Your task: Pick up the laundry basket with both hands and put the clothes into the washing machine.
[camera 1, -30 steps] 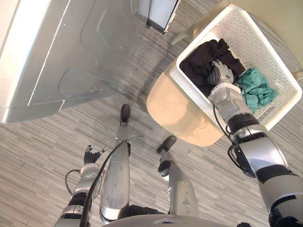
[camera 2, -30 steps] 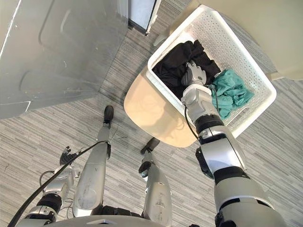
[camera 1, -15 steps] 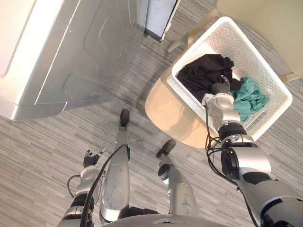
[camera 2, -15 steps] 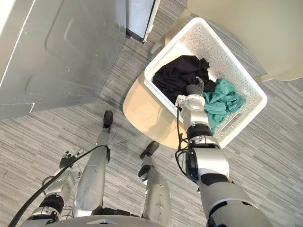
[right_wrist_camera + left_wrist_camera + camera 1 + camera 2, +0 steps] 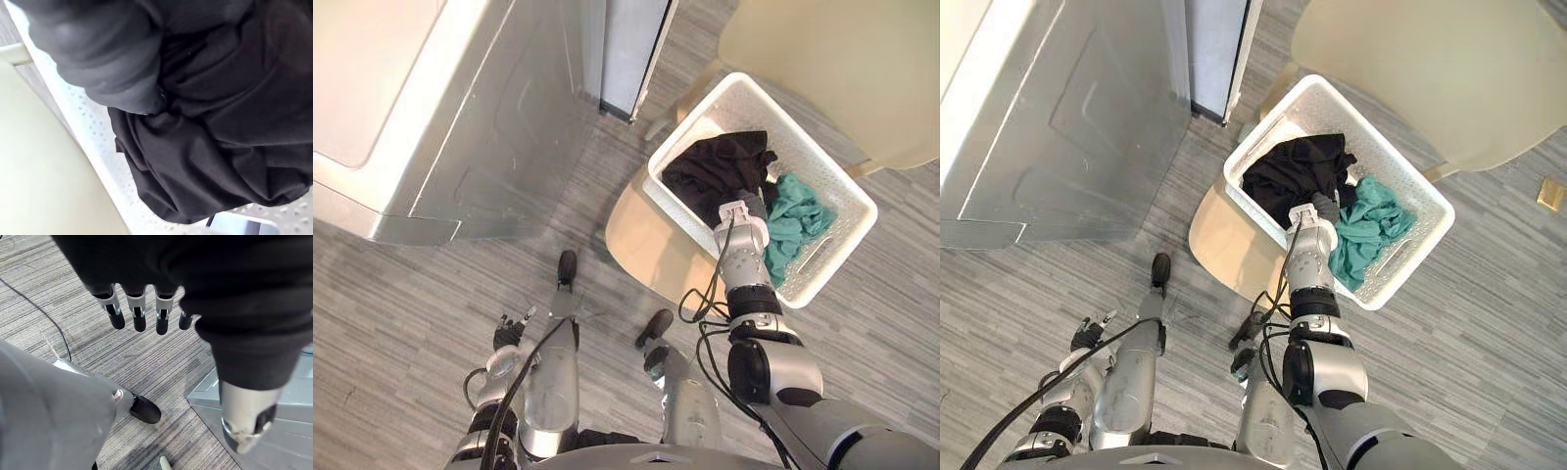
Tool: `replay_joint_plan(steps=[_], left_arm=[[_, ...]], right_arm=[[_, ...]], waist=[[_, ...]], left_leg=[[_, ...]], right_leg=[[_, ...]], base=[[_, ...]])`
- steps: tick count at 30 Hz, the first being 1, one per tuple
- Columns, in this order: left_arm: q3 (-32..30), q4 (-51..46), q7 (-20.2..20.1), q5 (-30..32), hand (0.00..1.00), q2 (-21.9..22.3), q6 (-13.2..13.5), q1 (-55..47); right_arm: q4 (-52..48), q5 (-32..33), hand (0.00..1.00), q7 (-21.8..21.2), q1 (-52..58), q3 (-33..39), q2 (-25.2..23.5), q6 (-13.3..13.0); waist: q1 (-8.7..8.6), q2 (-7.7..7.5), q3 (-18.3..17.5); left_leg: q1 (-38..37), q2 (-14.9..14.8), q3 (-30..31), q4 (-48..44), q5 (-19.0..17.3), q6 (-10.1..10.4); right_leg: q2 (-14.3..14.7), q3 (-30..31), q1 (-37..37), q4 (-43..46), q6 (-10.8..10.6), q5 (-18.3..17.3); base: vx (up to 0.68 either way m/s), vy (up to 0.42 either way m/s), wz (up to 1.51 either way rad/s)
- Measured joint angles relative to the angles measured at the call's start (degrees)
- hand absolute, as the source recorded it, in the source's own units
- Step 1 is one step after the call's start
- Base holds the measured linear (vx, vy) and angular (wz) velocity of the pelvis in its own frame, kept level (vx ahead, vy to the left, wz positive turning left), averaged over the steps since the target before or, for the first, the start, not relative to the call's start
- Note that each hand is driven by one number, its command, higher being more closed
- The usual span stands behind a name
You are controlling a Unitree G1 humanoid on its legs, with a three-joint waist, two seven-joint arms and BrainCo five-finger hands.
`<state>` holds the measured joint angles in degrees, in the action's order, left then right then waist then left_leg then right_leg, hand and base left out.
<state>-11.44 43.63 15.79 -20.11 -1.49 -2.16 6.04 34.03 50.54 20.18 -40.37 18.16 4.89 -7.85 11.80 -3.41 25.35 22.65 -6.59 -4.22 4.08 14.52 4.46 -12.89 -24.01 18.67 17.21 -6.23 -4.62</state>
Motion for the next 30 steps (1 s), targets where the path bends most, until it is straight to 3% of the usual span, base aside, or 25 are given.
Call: replay_joint_plan(steps=[8, 15, 21, 26, 30], left_arm=[[0.1, 1.23, -0.06, 1.82, 0.0, -0.71, -1.3, -3.84], [-1.67, 3.14, -1.23, 2.9, 0.0, -0.33, -2.27, -8.56], [-8.04, 7.76, -1.23, 4.61, 0.0, 0.47, -3.6, -10.83], [-13.24, 10.14, -1.18, 6.8, 0.0, 0.96, -5.42, -14.92], [-19.02, 11.12, -1.06, 6.69, 0.0, 1.38, -5.61, -15.78]], right_arm=[[-11.97, 1.15, 1.0, -0.18, 8.04, -2.14, -0.4, -1.63], [-17.88, 1.36, 1.0, -1.44, 18.18, -4.41, -2.77, -2.05], [-20.18, 2.06, 1.0, -2.76, 21.5, -4.53, -4.22, -2.07], [-20.15, 3.85, 1.0, -3.37, 21.5, -3.4, -4.14, -2.77], [-20.15, 4.39, 1.0, -3.37, 18.06, -1.93, -3.02, -3.88]], waist=[[-1.93, 0.09, -2.06], [-3.14, 0.68, -8.81], [-3.57, 2.07, -12.83], [-2.64, 2.18, -16.09], [-2.4, 3.14, -17.95]], left_leg=[[-6.52, 2.07, -0.05, 0.35, -0.89, -0.42], [-11.24, 3.24, 1.33, 0.36, -2.38, -0.22], [-13.93, 2.96, 2.38, 0.41, -3.11, 0.25], [-15.5, 1.47, 2.82, 0.43, -3.61, 0.85], [-15.96, 0.98, 3.82, 0.43, -3.62, 0.87]], right_leg=[[-3.07, -0.05, -5.25, 3.66, -1.0, -3.34], [-3.98, -1.79, -11.13, 3.54, -1.96, -5.46], [-2.96, -2.72, -15.43, 0.67, -2.15, -5.46], [0.0, -3.44, -19.42, -5.12, -1.76, -3.2], [1.46, -4.09, -21.6, -8.46, -1.6, -1.48]], base=[[0.03, -0.021, 0.12], [0.05, -0.054, 0.14], [0.01, -0.054, 0.07], [0.02, -0.065, -0.02], [-0.01, -0.032, 0.03]])
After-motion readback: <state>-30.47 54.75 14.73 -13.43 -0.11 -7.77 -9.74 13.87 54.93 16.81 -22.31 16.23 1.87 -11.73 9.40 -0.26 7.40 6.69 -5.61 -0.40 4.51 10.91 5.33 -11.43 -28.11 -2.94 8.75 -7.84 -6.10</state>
